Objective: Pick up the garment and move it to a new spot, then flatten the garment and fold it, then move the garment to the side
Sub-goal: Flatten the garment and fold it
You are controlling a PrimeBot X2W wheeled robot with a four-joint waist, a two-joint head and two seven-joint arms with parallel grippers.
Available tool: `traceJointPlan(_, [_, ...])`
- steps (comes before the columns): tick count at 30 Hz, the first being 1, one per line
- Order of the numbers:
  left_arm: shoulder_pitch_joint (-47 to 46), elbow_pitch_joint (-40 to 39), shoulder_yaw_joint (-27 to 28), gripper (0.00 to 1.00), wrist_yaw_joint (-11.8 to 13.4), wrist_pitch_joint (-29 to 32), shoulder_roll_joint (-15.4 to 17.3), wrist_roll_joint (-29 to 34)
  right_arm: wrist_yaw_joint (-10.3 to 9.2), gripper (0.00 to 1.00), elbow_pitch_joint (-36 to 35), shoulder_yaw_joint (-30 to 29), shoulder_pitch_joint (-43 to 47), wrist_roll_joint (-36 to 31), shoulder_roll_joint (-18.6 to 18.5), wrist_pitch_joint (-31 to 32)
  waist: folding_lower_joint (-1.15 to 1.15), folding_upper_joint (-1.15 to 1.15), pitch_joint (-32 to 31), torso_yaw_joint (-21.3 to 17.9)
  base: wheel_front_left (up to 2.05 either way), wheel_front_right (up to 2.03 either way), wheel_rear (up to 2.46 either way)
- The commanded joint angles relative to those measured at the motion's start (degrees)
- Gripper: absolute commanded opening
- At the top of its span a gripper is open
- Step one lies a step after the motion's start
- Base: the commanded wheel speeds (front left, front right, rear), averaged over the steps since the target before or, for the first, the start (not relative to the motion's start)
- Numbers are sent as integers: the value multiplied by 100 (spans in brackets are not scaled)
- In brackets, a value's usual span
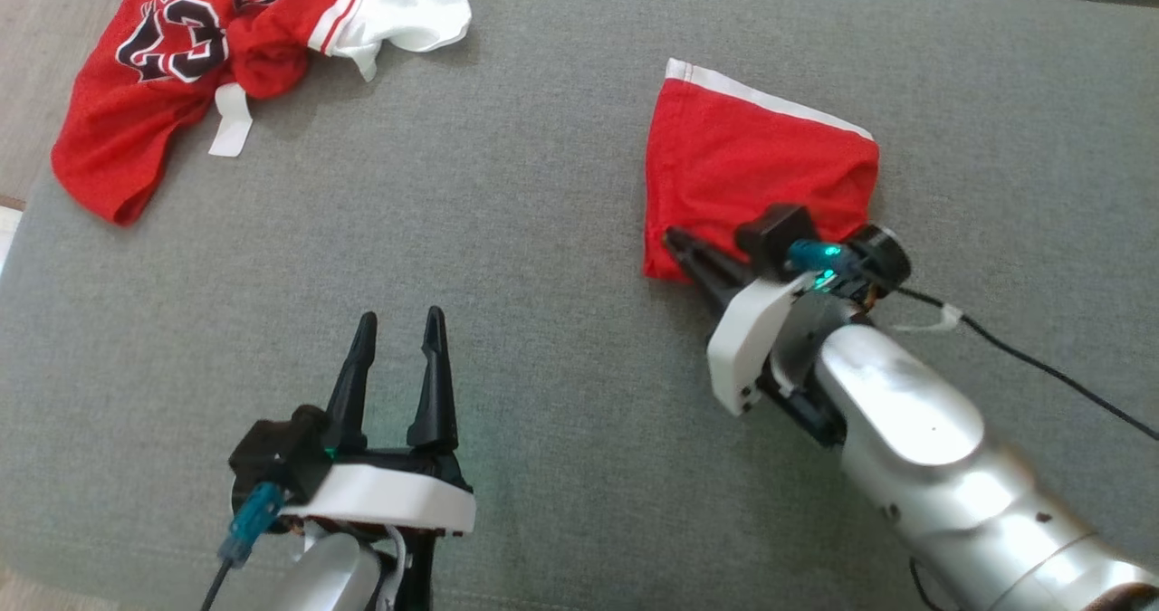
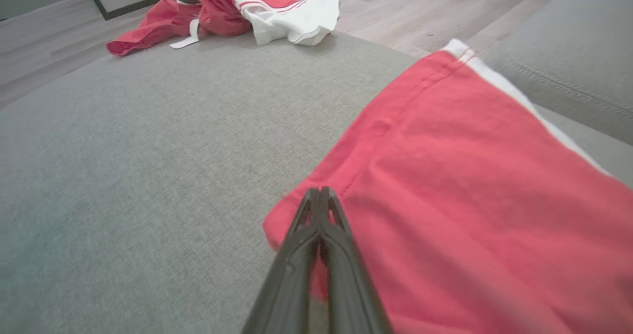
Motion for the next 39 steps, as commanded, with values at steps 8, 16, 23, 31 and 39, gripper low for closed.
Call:
traceJointPlan(8, [-172, -121, 249, 100, -9, -61, 36, 58, 42, 0, -97, 515, -105, 261, 55, -146, 0, 0, -1, -65, 0, 0, 0])
traceJointPlan(16, [-115, -16, 395, 100, -19, -66, 122, 71, 42, 88, -215, 49, -123, 234, 155, -799, 0, 0, -262, -207, 0, 0, 0])
traceJointPlan(23, [-45, 130, 469, 100, -40, -69, 196, 171, 42, 100, -385, -1092, 359, -98, 256, -1193, 0, 0, -608, -387, 0, 0, 0])
traceJointPlan(31, [278, 313, 518, 100, -69, -71, 209, 221, 42, 100, -954, -2982, 1745, -823, 468, -1390, 0, 0, -1048, -571, 0, 0, 0])
traceJointPlan(39, [644, 379, 592, 100, -74, -71, 218, 247, 42, 100, -1912, -3583, 2992, -1016, 563, -1317, 0, 0, -1274, -666, 0, 0, 0])
